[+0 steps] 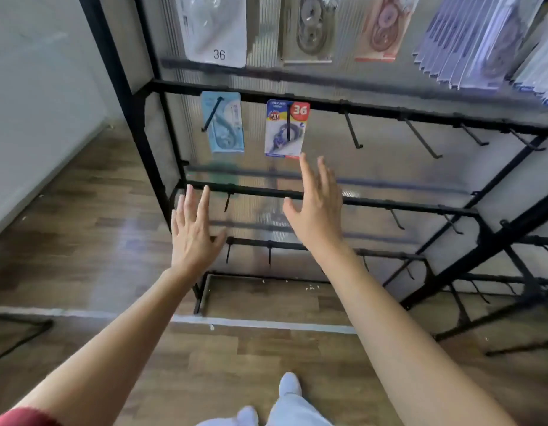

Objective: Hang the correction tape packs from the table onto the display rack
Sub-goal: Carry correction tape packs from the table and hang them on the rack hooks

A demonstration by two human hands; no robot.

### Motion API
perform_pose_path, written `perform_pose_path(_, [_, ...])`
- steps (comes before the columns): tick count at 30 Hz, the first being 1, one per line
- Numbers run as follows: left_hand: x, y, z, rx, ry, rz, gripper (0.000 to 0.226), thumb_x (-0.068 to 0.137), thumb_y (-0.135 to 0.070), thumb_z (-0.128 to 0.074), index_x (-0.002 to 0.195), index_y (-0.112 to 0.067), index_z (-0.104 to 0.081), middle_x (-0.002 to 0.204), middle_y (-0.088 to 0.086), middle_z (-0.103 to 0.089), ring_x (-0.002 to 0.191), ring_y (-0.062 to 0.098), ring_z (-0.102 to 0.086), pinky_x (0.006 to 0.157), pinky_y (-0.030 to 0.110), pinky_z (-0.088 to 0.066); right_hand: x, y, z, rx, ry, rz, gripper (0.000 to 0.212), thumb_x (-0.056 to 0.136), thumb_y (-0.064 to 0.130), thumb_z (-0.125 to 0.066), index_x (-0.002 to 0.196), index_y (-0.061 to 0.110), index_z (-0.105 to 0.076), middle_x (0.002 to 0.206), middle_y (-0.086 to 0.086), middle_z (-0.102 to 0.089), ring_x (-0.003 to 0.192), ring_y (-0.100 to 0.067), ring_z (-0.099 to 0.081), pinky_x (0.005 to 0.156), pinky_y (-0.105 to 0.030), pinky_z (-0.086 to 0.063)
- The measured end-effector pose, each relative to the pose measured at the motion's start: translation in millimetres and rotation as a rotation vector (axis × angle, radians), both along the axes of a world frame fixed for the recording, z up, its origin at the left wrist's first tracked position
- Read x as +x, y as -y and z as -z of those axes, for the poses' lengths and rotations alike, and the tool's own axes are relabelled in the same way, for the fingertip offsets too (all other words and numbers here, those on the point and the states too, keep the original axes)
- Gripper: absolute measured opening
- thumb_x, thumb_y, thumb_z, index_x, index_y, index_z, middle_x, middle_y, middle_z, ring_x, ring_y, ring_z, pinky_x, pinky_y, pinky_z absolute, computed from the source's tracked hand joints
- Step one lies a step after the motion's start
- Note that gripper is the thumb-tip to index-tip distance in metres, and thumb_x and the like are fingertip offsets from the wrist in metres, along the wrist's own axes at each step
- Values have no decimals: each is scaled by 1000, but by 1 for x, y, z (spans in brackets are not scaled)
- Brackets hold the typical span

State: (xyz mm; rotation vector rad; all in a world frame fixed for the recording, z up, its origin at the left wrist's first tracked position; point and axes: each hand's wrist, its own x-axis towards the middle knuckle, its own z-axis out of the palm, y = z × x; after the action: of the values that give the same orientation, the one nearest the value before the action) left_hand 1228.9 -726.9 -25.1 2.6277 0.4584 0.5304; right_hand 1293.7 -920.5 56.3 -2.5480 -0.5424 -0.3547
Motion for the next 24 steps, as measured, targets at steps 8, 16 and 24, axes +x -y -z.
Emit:
perform_pose_path(8, [-97, 28, 53, -48, -192, -87, 65, 91, -33, -57, 149, -19, -30, 158, 10, -18, 146, 28, -10, 118, 42, -7, -57, 31, 76, -262, -221, -142, 72, 93, 39, -51, 152, 27, -12, 159, -11, -5, 146, -30, -4, 117, -48, -6])
perform_pose_path(16, [-232, 78, 81, -183, -336, -305, 62, 92, -37, -55, 148, -22, -32, 159, 9, -17, 145, 28, -16, 118, 41, -11, -137, 49, 119, -384, -362, -342, 72, 93, 38, -52, 151, 27, -12, 159, -10, -8, 146, -29, -4, 117, -48, -5])
perform_pose_path(24, [-411, 95, 103, -306, -381, -696, 59, 94, -35, -55, 147, -18, -36, 158, 11, -18, 145, 26, -18, 117, 39, -13, -268, 1, 147, -476, -408, -720, 71, 91, 39, -53, 151, 28, -16, 159, -9, -12, 146, -28, -5, 116, -47, -2])
